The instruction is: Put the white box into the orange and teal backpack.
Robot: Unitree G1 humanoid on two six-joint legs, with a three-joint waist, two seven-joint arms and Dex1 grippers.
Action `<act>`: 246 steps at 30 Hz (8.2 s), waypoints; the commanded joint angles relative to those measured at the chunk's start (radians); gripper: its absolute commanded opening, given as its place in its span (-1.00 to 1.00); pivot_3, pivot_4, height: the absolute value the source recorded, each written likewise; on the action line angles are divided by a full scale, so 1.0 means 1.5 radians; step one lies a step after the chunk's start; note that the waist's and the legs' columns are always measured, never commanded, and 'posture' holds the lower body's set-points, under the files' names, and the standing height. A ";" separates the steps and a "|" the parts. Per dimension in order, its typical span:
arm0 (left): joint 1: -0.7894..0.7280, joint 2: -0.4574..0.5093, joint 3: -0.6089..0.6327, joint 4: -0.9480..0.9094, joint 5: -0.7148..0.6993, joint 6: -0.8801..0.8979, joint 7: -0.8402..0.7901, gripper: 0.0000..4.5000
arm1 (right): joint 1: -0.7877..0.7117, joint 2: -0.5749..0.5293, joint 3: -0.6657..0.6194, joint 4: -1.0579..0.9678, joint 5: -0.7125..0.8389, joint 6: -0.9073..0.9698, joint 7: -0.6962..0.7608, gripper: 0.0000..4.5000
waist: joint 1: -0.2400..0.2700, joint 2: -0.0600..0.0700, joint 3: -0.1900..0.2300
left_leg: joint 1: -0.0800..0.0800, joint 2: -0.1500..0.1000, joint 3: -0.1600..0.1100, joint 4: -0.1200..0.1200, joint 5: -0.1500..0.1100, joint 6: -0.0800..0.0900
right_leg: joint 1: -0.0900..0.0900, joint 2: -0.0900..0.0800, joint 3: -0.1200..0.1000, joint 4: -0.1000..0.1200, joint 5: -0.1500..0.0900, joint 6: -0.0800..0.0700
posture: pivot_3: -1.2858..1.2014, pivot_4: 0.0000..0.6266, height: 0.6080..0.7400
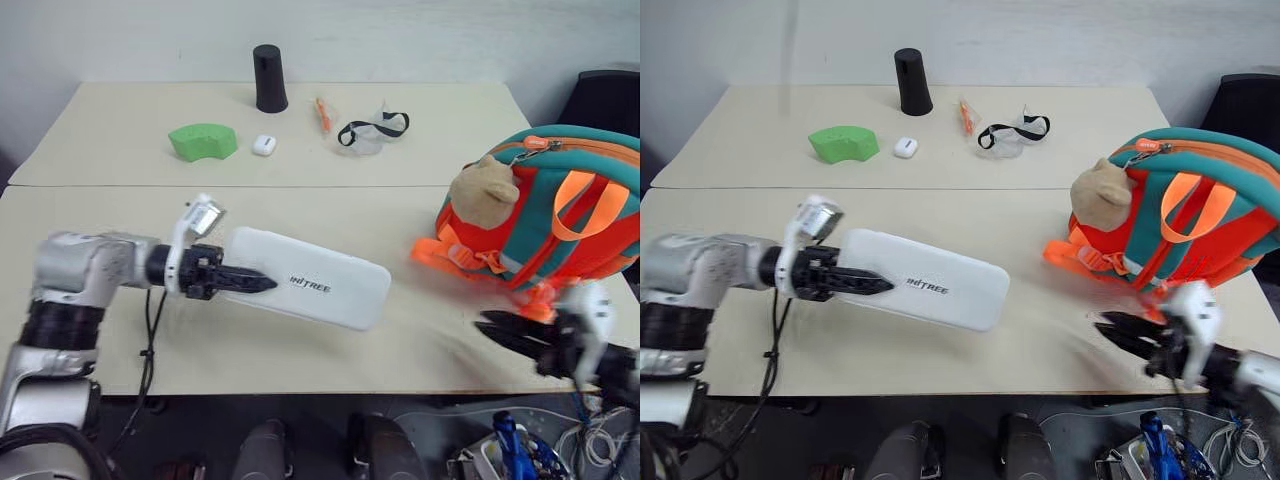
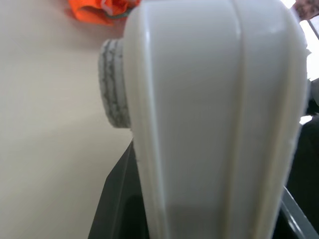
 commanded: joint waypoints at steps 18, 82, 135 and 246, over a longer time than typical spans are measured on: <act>0.062 0.017 0.145 -0.250 -0.163 -0.050 0.139 -0.41 | -0.252 -0.074 -0.033 0.306 0.090 0.071 0.019 0.98 | -0.004 0.000 0.000 | 0.003 -0.001 0.002 -0.003 0.000 0.000 | 0.001 0.001 0.002 0.001 0.000 0.001 | 0.03 -0.52 1.00; -0.108 0.006 0.001 -0.068 0.032 -0.325 0.032 -0.41 | -0.272 -0.157 0.170 -0.019 0.338 0.202 0.276 -1.00 | 0.013 -0.002 0.002 | -0.001 -0.001 0.001 -0.002 0.001 0.000 | -0.002 0.001 0.000 -0.001 0.001 0.001 | 0.03 -0.52 1.00; -0.150 -0.128 -0.038 -0.071 0.104 -0.368 0.072 -0.41 | -0.261 -0.160 0.223 -0.009 0.259 0.132 0.311 -1.00 | 0.016 -0.002 0.002 | -0.006 -0.002 0.000 0.008 -0.002 0.005 | -0.001 0.000 -0.001 -0.002 0.003 0.006 | 0.03 -0.52 1.00; -0.271 0.002 -0.106 -0.034 -0.004 -0.216 -0.011 -0.66 | -0.309 -0.038 0.261 0.012 0.208 0.066 0.129 -1.00 | 0.014 -0.001 0.002 | -0.005 -0.002 0.000 0.008 -0.001 0.004 | -0.002 0.003 0.000 -0.001 0.003 0.005 | 0.03 -0.52 1.00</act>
